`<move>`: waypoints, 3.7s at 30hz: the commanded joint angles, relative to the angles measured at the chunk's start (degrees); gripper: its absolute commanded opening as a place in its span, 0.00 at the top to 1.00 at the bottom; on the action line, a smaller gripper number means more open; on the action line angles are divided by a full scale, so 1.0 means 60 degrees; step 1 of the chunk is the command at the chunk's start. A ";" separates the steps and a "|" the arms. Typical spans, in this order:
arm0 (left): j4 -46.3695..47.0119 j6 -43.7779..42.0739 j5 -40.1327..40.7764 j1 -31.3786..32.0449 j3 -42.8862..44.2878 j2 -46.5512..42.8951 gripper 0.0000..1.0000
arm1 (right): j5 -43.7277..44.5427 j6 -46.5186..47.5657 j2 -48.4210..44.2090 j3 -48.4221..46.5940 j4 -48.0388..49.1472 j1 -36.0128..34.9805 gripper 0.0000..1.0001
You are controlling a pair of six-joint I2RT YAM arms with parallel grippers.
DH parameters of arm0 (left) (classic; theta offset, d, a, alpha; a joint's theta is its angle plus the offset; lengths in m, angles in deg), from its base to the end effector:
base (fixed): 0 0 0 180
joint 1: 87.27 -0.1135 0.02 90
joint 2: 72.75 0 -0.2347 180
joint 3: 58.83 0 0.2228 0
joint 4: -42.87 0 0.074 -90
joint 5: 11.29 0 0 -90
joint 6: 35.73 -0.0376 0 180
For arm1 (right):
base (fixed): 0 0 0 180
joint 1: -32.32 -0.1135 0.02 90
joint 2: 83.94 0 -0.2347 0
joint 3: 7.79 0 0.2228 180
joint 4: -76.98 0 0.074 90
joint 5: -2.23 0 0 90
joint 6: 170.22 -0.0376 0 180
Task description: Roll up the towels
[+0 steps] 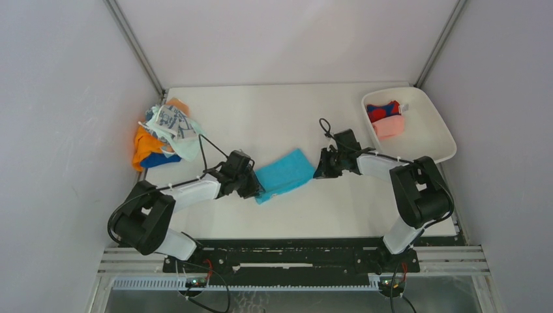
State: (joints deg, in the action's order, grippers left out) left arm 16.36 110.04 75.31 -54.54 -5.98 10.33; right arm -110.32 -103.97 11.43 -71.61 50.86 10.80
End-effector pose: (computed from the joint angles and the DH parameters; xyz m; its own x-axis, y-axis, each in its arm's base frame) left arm 0.2052 -0.1346 0.1411 -0.8646 -0.4254 -0.2675 -0.2626 0.8363 -0.4813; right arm 0.2645 0.1198 0.1387 -0.9328 0.0320 -0.3590 -0.1681 0.8424 0.5120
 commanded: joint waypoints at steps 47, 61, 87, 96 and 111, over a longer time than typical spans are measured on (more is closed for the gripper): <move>-0.1698 -0.2373 -0.0220 -0.0006 -0.0272 0.0178 0.63 | 0.0045 0.0091 0.0526 -0.0676 -0.0271 0.1301 0.99; -0.1849 -0.3083 -0.0324 -0.0006 -0.0024 0.0174 0.63 | -0.1032 0.0671 0.1135 -0.2062 0.1151 0.0031 0.51; -0.1465 -0.2938 -0.0622 0.0008 -0.0202 0.0276 0.62 | -0.1074 -0.0256 0.2180 -0.2765 0.0946 0.0927 0.63; -0.1299 -0.2927 -0.0704 0.0009 0.0209 0.0536 0.60 | -0.1982 -0.0514 0.0484 -0.0821 0.1126 0.1033 0.50; -0.1233 -0.2936 -0.0704 0.0009 0.0126 0.0589 0.60 | -0.2962 -0.0822 0.0401 0.0790 0.1983 0.1072 0.65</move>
State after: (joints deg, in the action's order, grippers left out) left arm 12.97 94.15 69.73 -54.63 -3.97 11.38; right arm -127.32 -108.43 14.25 -67.06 60.32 16.88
